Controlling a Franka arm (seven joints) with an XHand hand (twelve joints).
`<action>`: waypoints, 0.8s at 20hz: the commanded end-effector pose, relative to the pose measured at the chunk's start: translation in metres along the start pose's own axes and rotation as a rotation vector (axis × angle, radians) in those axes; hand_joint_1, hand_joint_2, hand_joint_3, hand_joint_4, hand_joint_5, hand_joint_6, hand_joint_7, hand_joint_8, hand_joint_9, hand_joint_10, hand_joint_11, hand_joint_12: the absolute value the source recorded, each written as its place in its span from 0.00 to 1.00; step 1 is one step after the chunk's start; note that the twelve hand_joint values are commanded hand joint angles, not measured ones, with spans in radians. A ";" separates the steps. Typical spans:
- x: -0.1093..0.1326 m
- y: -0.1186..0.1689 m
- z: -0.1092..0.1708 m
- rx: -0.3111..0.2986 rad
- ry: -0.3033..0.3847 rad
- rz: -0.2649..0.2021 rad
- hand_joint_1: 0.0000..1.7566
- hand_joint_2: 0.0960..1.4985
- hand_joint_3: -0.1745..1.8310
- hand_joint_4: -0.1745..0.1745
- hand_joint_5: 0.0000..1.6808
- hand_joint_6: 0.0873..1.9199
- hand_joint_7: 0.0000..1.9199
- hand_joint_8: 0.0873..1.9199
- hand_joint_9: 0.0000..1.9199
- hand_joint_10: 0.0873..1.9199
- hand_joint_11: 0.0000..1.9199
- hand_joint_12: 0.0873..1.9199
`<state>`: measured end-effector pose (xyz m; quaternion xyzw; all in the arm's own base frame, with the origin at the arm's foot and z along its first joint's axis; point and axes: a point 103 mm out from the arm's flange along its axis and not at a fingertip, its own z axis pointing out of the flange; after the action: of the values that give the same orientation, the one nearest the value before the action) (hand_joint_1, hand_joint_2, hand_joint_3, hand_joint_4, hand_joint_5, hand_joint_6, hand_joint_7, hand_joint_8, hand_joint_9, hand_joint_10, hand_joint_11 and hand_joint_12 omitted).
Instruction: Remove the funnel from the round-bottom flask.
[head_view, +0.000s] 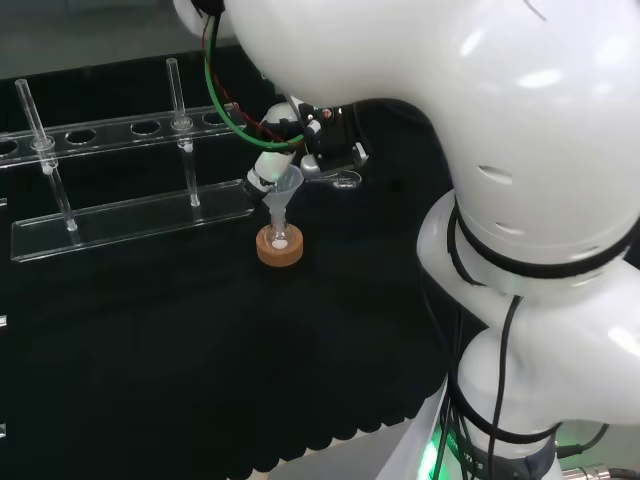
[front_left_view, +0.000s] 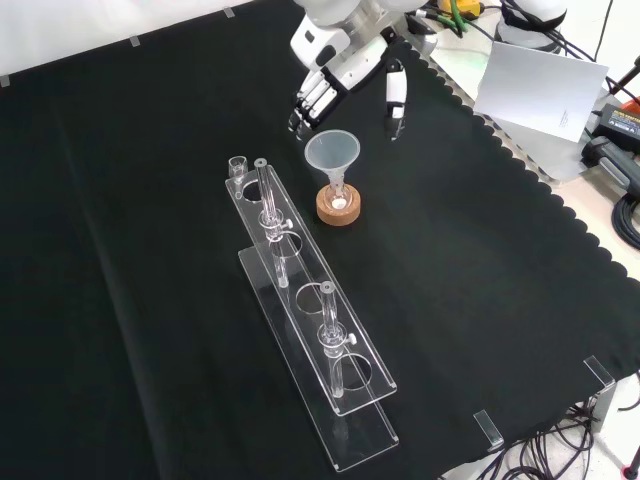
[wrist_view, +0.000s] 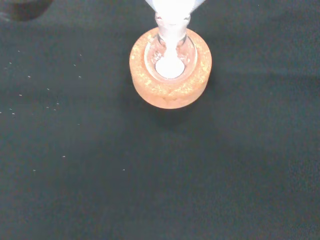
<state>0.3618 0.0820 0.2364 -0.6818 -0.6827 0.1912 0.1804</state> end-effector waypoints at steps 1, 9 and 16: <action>-0.001 0.024 0.010 -0.009 -0.018 -0.019 0.37 0.46 0.14 0.22 0.03 0.00 0.02 0.00 0.00 0.44 0.16 0.76; 0.003 0.034 0.013 -0.024 -0.021 -0.031 0.37 0.46 0.14 0.23 0.03 0.00 0.02 0.00 0.00 0.45 0.16 0.76; 0.001 0.045 0.017 -0.007 -0.029 -0.028 0.39 0.47 0.14 0.24 0.04 0.00 0.03 0.00 0.01 0.46 0.16 0.76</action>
<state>0.3853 0.0829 0.2046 -0.6719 -0.6943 0.1935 0.1705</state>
